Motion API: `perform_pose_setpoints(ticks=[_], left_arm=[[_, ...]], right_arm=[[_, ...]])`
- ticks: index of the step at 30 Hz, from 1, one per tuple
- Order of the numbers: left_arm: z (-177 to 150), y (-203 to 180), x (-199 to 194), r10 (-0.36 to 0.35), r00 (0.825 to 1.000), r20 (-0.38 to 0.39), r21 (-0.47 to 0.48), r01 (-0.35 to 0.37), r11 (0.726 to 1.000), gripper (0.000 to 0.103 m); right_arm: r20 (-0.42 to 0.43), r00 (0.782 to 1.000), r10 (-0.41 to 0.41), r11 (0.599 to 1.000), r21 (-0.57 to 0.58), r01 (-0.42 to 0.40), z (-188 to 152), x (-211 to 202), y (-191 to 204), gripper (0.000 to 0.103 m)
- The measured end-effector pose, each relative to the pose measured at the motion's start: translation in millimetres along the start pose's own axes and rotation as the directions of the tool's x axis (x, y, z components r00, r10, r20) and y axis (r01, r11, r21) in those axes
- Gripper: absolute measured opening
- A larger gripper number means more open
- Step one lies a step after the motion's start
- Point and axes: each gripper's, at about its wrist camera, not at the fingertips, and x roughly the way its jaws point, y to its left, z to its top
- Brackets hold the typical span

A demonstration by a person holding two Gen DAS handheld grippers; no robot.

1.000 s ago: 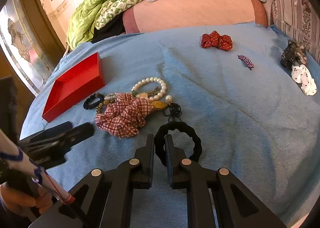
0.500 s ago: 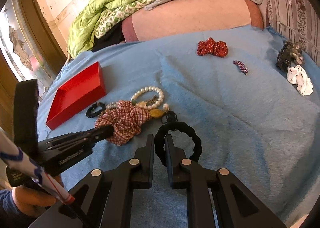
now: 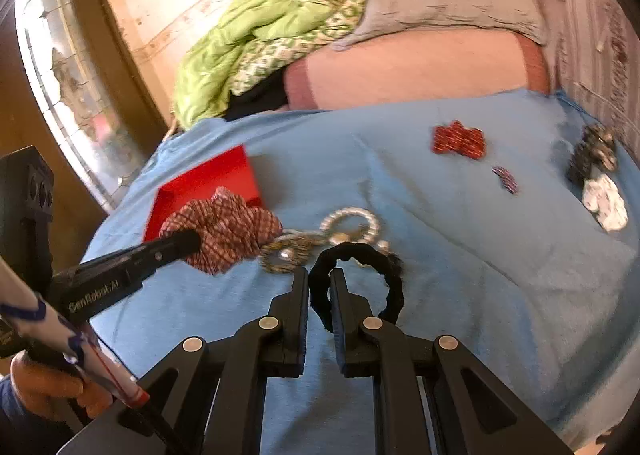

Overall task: Organize jewelry
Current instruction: 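Carry both items over the red tray and open both tools to drop them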

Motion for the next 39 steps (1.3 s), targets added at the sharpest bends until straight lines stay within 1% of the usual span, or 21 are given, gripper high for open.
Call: perform_pose_setpoints(ticks=[3,5,10,11,16,20,22,24,25,28,30,34,39], left_arm=[[12,25,-8,0.037,0.999,0.029,-0.023,-0.037,0.999,0.008],[20,40,-9,0.056,0.998,0.035,-0.038,-0.055,0.998,0.008],[45,91,-5,0.148,0.987,0.066,-0.091,-0.142,0.986,0.008],[48,100,-3,0.153,0.986,0.069,-0.105,-0.145,0.984,0.008],[70,157,20,0.203,0.977,0.068,-0.187,-0.187,0.964,0.008],[84,202,51,0.223,0.974,0.027,-0.246,-0.210,0.946,0.008],[88,221,65,0.241,0.970,0.014,-0.268,-0.228,0.936,0.008],[90,237,80,0.232,0.973,-0.006,-0.286,-0.224,0.932,0.008],[90,246,87,0.241,0.970,-0.016,-0.298,-0.235,0.925,0.008],[91,262,102,0.255,0.966,-0.040,-0.317,-0.254,0.914,0.008],[92,265,107,0.255,0.966,-0.044,-0.322,-0.255,0.912,0.008],[91,275,115,0.263,0.963,-0.058,-0.339,-0.267,0.902,0.008],[90,281,114,0.270,0.961,-0.062,-0.358,-0.274,0.892,0.009]], right_arm=[[-0.025,0.998,0.051,0.998,-0.020,-0.051,13,8,18,0.012],[-0.038,0.996,0.087,0.996,-0.031,-0.088,25,17,30,0.012],[-0.075,0.986,0.151,0.986,-0.053,-0.156,61,51,62,0.012],[-0.081,0.984,0.160,0.985,-0.056,-0.164,67,58,67,0.012],[-0.127,0.973,0.193,0.977,-0.064,-0.202,103,118,100,0.012],[-0.181,0.961,0.210,0.973,-0.053,-0.223,127,175,124,0.012],[-0.212,0.955,0.208,0.972,-0.062,-0.225,134,204,135,0.012],[-0.234,0.951,0.203,0.973,-0.063,-0.223,142,233,145,0.012],[-0.247,0.946,0.207,0.972,-0.061,-0.229,145,248,149,0.012],[-0.266,0.941,0.209,0.971,-0.059,-0.232,153,282,162,0.012],[-0.286,0.935,0.212,0.969,-0.064,-0.239,156,304,173,0.012],[-0.297,0.936,0.190,0.971,-0.086,-0.224,164,337,188,0.012],[-0.316,0.937,0.151,0.978,-0.090,-0.188,172,369,196,0.012]])
